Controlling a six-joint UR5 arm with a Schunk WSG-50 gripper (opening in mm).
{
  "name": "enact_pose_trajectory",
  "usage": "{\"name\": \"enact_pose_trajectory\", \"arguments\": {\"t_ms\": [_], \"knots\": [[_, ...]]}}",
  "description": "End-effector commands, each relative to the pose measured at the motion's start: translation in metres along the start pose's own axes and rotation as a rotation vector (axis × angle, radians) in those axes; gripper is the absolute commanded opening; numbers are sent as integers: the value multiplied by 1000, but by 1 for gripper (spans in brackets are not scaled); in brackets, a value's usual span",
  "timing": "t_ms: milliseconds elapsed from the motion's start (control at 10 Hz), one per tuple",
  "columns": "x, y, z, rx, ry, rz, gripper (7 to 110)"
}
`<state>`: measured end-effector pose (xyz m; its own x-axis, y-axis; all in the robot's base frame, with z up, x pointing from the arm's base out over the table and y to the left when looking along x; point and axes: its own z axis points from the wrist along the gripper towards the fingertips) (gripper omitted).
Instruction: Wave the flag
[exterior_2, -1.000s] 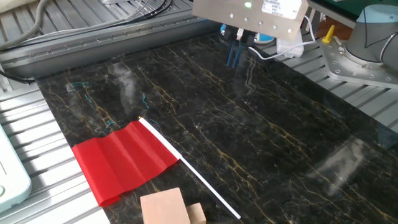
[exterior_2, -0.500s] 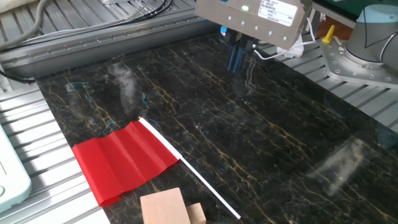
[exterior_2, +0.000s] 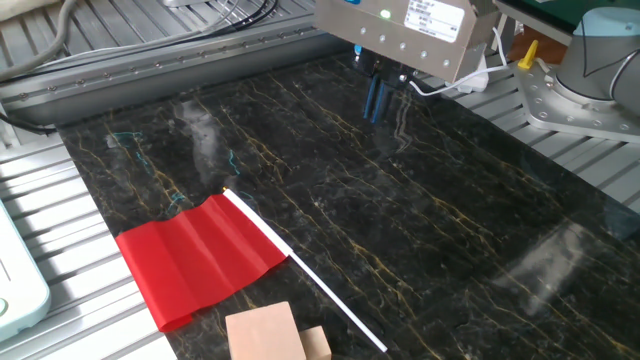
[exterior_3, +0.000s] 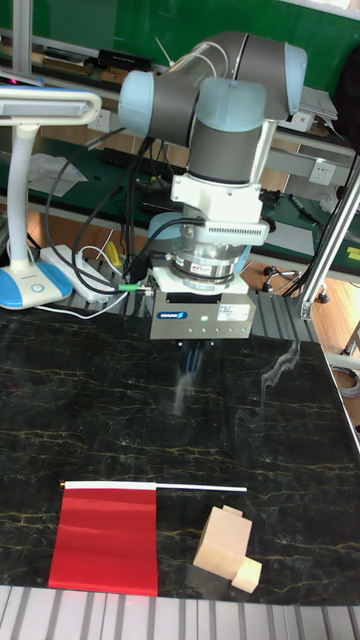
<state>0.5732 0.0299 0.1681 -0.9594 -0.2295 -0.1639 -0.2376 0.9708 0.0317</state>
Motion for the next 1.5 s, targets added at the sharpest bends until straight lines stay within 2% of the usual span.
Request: {"name": "enact_pose_trajectory", "arguments": {"t_ms": [0,200,400,500,600,800,1000,1100,1200,1400], "knots": [[-1,-1,5,-38,-33,13,7],[-3,11,6,-89,-46,-27,7],[20,-10,7,-3,45,-2,7],[25,-20,6,35,66,22,7],[24,-26,6,60,62,32,7],[27,-12,6,10,73,157,7],[20,-22,6,47,41,192,7],[20,-22,6,47,40,218,7],[22,-26,6,66,48,221,7],[23,-22,6,48,53,212,7]]}}
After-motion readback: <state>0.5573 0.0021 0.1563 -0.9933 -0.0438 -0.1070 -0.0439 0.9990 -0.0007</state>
